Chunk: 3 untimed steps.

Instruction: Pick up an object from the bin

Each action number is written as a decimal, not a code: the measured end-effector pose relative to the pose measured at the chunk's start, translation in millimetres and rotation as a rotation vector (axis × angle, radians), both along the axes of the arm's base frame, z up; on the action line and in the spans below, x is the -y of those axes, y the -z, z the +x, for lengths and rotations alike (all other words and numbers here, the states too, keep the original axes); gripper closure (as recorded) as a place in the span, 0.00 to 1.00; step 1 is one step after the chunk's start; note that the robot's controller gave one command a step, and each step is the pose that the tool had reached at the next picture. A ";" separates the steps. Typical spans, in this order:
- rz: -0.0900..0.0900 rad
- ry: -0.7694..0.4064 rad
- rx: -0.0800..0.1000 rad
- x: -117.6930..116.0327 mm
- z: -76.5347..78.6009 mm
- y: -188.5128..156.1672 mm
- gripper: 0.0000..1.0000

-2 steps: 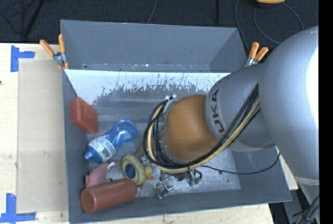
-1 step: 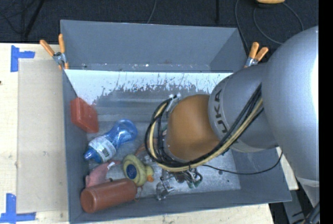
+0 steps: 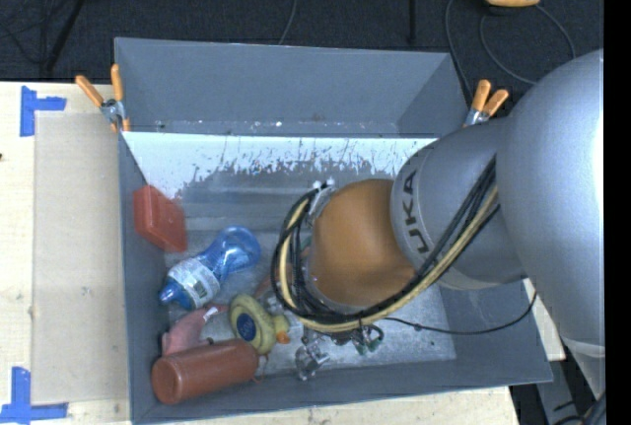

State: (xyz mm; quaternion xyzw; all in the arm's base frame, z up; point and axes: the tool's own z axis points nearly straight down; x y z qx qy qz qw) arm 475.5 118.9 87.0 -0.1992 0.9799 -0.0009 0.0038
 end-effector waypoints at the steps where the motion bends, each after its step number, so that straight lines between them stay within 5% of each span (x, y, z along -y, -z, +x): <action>1: 0.003 0.171 0.016 -30.5 3.3 1.7 1.00; 2: 0.003 0.170 0.016 -30.5 3.2 1.7 1.00; 3: 0.003 0.200 -0.002 -22.3 39.1 -171.1 1.00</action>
Offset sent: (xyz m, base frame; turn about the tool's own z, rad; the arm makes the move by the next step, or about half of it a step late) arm 0.0000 0.0000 0.0000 0.0000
